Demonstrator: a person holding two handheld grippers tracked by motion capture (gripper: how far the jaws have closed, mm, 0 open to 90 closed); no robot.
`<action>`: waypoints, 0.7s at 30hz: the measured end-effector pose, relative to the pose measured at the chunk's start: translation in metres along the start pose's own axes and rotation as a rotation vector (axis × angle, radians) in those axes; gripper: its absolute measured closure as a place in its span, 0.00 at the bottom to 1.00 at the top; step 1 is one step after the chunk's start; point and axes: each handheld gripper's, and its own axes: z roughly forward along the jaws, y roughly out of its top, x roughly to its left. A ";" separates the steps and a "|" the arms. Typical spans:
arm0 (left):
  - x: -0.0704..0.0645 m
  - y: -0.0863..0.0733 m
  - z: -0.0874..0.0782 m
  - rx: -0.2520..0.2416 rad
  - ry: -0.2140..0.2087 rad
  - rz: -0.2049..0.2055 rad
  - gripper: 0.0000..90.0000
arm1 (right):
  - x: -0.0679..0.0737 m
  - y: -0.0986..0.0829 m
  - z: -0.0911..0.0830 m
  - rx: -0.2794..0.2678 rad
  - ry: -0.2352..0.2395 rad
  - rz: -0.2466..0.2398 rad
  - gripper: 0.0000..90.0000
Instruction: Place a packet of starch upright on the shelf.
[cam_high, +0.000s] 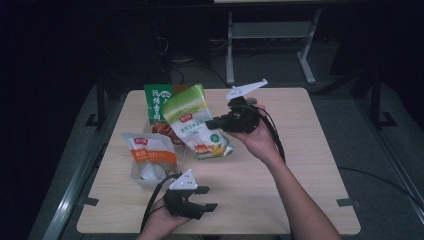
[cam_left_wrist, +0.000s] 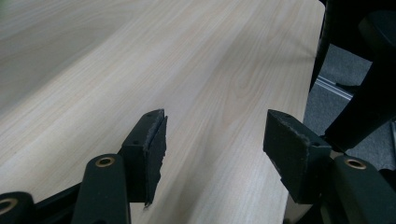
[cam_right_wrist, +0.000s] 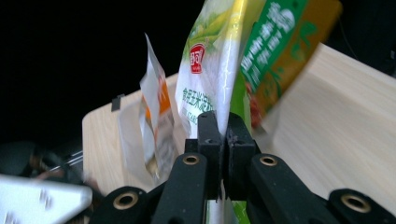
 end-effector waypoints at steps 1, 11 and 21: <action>-0.001 0.000 0.000 0.003 0.000 0.013 0.43 | 0.001 0.006 0.005 0.000 0.007 -0.007 0.97; -0.002 -0.003 -0.004 0.000 -0.014 0.045 0.43 | 0.009 0.048 0.074 0.019 0.067 -0.046 0.97; -0.004 -0.004 -0.011 -0.021 -0.019 0.031 0.43 | 0.004 0.040 0.142 0.035 0.128 0.001 0.97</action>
